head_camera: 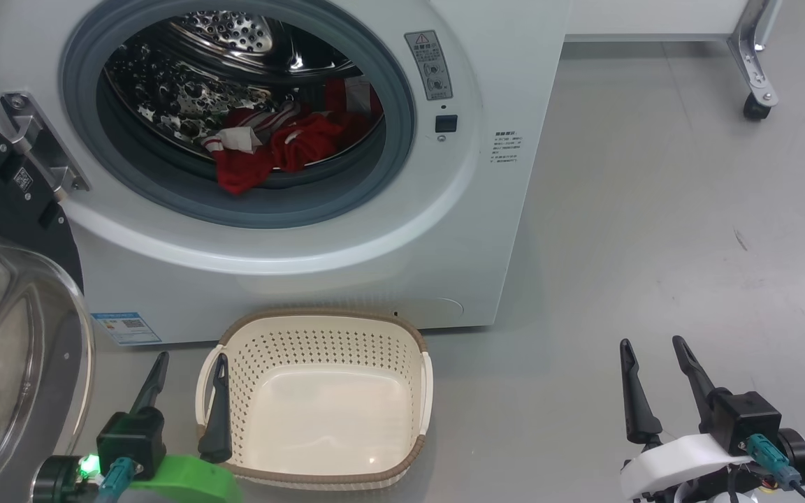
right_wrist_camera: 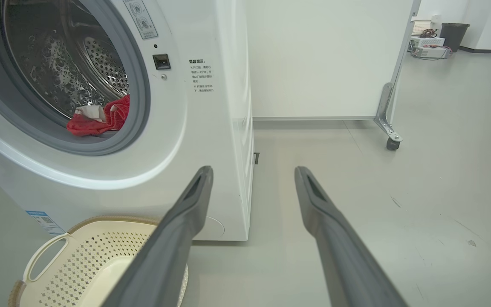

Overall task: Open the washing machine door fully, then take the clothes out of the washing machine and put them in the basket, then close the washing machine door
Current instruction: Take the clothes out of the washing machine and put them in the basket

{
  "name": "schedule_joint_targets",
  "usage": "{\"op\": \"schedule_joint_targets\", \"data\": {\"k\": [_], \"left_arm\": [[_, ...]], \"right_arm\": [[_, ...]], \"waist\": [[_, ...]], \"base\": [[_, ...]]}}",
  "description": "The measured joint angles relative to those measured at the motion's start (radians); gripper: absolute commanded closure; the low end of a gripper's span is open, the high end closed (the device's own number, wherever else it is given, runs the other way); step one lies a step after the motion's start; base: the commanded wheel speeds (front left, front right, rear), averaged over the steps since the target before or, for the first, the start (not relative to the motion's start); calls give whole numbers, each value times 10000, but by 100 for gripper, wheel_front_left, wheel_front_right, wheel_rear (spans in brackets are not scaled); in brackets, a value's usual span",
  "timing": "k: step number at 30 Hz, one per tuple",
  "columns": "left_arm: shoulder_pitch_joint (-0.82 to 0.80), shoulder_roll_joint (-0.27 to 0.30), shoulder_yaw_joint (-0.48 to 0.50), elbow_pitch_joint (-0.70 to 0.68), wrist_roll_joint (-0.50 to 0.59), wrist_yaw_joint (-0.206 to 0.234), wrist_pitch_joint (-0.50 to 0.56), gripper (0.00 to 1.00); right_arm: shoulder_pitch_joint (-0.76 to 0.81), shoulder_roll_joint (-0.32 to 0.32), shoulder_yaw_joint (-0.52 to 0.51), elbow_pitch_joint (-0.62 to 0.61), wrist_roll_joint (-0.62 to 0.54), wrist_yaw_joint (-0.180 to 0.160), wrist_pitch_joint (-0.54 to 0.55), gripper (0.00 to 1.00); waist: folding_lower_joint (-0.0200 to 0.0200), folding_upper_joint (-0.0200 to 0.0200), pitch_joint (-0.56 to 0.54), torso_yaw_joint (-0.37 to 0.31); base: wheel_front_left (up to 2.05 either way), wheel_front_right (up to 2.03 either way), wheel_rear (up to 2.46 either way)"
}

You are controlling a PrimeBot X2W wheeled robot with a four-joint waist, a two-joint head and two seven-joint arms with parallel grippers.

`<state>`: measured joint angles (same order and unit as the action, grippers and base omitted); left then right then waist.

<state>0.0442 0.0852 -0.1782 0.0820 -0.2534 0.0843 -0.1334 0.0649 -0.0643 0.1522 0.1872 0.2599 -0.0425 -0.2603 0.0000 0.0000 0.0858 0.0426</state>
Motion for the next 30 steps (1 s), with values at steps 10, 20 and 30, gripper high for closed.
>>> {"op": "schedule_joint_targets", "data": {"k": [10, 20, 30], "left_arm": [[-29, 17, -27, 27, 2, -2, 105, 0], [-959, 56, -238, 489, -207, -431, 811, 0], [-3041, 167, -238, 1444, -550, -907, 2008, 0]], "right_arm": [[-9, -4, 48, -109, -86, 4, 0, 0], [-333, -61, 140, -464, -194, 63, 13, 0], [-1012, -48, 314, -748, -222, 148, 15, 0]], "waist": [[0, 0, 331, -41], [0, 0, 1109, -224], [0, 0, 2318, -585]], "base": [[0, 0, 0], [0, 0, 0], [0, 0, 0]]}}
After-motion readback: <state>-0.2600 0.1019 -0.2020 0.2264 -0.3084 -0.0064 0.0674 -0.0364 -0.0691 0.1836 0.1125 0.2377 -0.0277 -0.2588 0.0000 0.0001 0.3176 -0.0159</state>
